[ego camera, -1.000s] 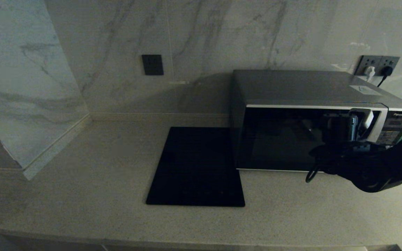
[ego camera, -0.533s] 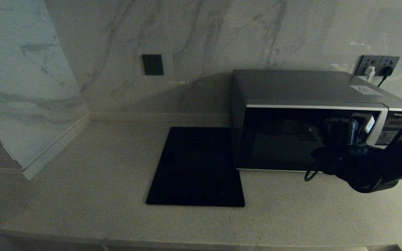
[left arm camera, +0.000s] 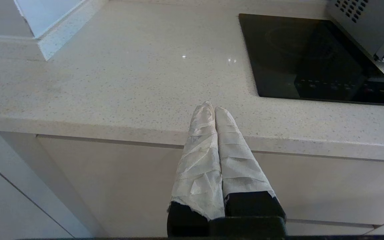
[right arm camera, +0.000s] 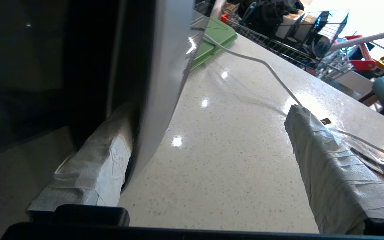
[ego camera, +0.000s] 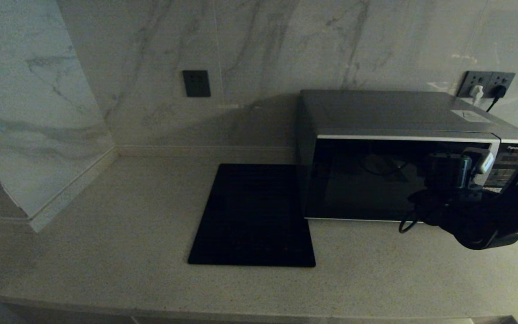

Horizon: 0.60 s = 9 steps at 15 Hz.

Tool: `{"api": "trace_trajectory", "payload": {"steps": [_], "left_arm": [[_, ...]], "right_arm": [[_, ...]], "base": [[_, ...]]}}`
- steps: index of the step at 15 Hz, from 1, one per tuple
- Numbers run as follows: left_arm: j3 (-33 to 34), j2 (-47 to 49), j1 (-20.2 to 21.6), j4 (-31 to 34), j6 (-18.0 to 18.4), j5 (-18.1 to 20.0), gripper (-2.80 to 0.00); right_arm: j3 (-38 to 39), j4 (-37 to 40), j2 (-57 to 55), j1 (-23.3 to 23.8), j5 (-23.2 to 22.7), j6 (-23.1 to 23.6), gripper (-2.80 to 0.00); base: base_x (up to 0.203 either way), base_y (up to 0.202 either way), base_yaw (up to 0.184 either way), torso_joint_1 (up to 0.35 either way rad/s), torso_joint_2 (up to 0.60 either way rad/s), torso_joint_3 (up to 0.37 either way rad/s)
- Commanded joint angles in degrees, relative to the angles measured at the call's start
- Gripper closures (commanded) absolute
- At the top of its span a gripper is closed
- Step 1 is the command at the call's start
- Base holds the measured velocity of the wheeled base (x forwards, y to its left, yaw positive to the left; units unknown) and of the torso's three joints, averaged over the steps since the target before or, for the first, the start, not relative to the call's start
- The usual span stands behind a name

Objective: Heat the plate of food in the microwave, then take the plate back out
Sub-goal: Open the microwave oven

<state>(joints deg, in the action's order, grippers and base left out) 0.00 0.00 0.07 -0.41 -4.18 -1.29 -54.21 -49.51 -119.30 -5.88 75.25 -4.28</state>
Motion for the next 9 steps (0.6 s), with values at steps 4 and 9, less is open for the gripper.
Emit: {"api": "trace_trajectory", "payload": {"steps": [4,9], "left_arm": [[0.0,0.1,0.0,0.0,0.0,0.0,0.00],[0.0,0.1,0.0,0.0,0.0,0.0,0.00]], "right_arm": [[0.0,-0.6,0.3,0.7,0.4,-0.1,-2.80],[-0.1,-3.9,-1.4,1.2,0.4,-0.1,0.00]], "base": [[0.000,0.000,0.000,0.000,0.00,0.000],[0.000,0.000,0.000,0.000,0.00,0.000]]}}
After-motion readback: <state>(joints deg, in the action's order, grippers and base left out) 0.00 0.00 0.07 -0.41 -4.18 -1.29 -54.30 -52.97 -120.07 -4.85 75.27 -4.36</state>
